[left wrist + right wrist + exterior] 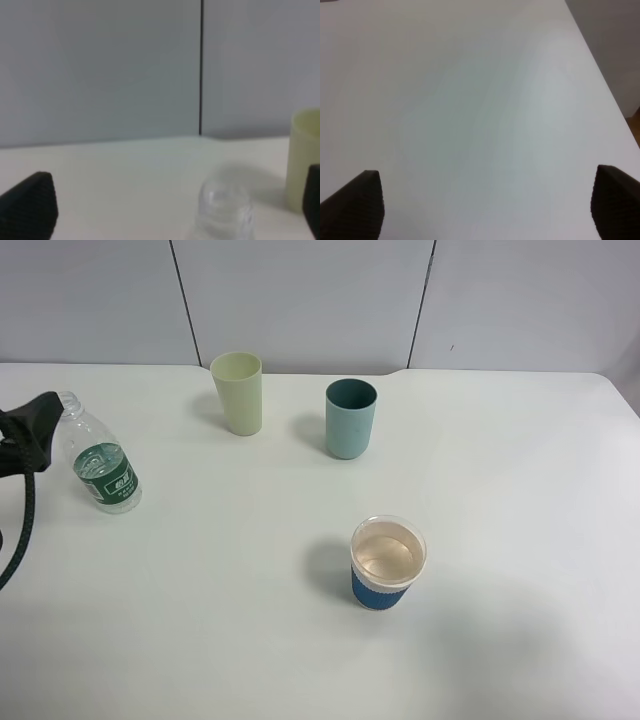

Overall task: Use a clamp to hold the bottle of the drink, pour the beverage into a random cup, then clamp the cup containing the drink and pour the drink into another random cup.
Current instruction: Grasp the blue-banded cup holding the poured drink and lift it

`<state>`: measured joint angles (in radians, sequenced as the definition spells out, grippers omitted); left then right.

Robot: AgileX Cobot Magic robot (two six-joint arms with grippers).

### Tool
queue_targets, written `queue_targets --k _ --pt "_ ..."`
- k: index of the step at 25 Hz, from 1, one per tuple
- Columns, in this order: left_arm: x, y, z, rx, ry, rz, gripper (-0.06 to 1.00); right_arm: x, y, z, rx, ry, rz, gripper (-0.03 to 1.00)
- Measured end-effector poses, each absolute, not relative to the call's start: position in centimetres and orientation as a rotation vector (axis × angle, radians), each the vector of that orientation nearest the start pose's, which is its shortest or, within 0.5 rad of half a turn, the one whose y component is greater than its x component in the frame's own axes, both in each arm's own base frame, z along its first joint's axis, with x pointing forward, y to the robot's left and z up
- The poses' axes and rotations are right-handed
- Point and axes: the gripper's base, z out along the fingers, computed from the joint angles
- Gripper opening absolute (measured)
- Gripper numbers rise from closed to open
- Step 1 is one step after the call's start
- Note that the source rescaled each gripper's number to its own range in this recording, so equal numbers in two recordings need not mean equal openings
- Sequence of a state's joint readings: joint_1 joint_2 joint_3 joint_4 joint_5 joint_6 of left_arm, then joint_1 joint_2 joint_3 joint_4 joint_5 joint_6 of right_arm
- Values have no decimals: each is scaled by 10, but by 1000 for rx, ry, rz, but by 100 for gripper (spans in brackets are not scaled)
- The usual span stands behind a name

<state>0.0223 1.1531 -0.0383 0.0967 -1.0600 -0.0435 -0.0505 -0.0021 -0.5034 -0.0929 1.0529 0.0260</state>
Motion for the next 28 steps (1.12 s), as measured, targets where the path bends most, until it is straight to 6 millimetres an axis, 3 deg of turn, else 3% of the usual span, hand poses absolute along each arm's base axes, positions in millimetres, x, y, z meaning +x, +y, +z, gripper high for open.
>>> queue_targets --k 9,15,23,28 --pt "158 -3 254 30 1422 -41 100 -6 -7 279 82 2028 -126 48" --pt "145 0 301 0 1471 -24 98 -6 -7 279 82 2028 -126 48" --pt "91 4 351 -38 1539 28 97 -6 -7 279 82 2028 -126 48" --pt "50 6 361 -81 1666 50 97 -6 -7 279 82 2028 -126 48"
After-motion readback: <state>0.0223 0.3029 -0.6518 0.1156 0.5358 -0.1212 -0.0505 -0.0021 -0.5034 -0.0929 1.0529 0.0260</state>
